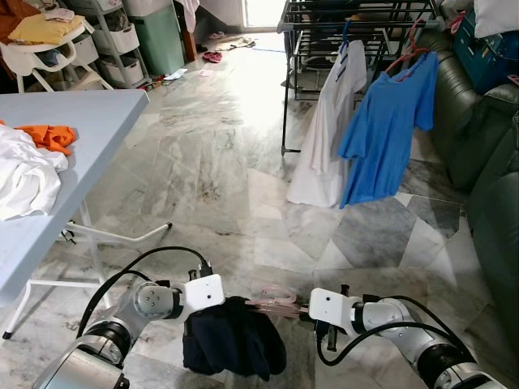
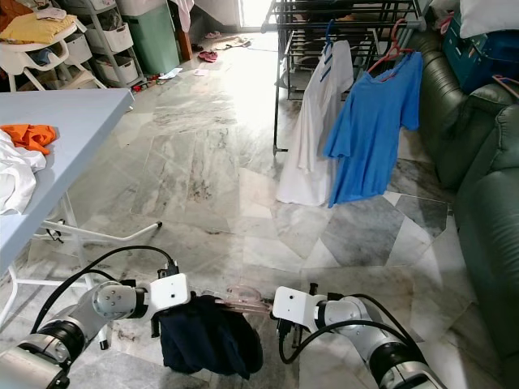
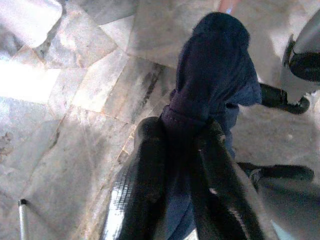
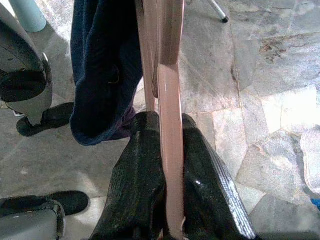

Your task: Hang hanger

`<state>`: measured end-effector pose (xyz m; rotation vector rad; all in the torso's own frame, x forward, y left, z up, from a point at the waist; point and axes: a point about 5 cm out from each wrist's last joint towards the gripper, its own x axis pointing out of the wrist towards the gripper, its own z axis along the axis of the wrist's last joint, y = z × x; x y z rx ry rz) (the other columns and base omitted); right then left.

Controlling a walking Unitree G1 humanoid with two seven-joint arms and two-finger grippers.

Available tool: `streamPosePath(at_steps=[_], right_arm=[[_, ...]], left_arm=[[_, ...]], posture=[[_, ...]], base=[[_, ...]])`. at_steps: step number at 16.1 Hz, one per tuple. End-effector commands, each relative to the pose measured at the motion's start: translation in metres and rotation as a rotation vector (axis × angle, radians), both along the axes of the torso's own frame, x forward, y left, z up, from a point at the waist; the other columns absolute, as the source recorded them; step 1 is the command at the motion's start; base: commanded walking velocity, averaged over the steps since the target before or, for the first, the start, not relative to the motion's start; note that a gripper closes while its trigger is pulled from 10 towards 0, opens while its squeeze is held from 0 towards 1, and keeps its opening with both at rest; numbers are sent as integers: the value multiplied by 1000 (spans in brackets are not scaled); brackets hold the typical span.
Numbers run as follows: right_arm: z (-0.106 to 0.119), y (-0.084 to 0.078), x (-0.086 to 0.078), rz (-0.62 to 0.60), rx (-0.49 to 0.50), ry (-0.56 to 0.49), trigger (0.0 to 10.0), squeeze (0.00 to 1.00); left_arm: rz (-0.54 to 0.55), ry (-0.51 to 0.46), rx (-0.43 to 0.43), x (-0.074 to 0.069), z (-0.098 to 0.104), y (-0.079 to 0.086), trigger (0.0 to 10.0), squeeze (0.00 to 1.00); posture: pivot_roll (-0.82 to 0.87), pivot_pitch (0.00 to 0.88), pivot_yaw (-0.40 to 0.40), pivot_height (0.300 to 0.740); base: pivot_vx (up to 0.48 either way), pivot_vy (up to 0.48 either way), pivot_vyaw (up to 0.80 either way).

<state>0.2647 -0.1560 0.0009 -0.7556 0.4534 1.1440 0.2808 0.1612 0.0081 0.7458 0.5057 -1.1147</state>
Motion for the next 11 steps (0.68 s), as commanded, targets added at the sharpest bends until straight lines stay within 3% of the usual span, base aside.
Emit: streamPosePath(at_steps=[1,6,7,8,9,10,11], right_arm=[[9,9,7,24,39,-52,0,0],[10,10,7,25,41,-53,0,0],[9,10,7,27,43,-52,0,0],[9,10,7,28,44,-51,0,0],[9,11,6,29,45,-50,0,0],[8,11,6,30,45,-49,0,0],[8,11,6,30,44,-48,0,0]], left_arm=[[10,-6,4,3,3,1,10000,1000],[-20,7,49,3,1,0,10000,1000],[-28,0,67,3,1,1,10000,235],[-28,8,71,3,0,1,10000,235],[-34,17,84,2,-1,2,10000,0],[-35,23,87,2,-1,3,10000,0],[-27,32,81,1,-1,3,0,0]], posture=[[-206,0,94,740],[-209,0,97,740],[-209,0,97,740],[-209,0,96,740],[-211,0,97,740],[-211,0,97,740],[-213,0,98,740]], base=[[0,0,0],[0,0,0],[0,0,0],[0,0,0],[0,0,0],[0,0,0],[0,0,0]])
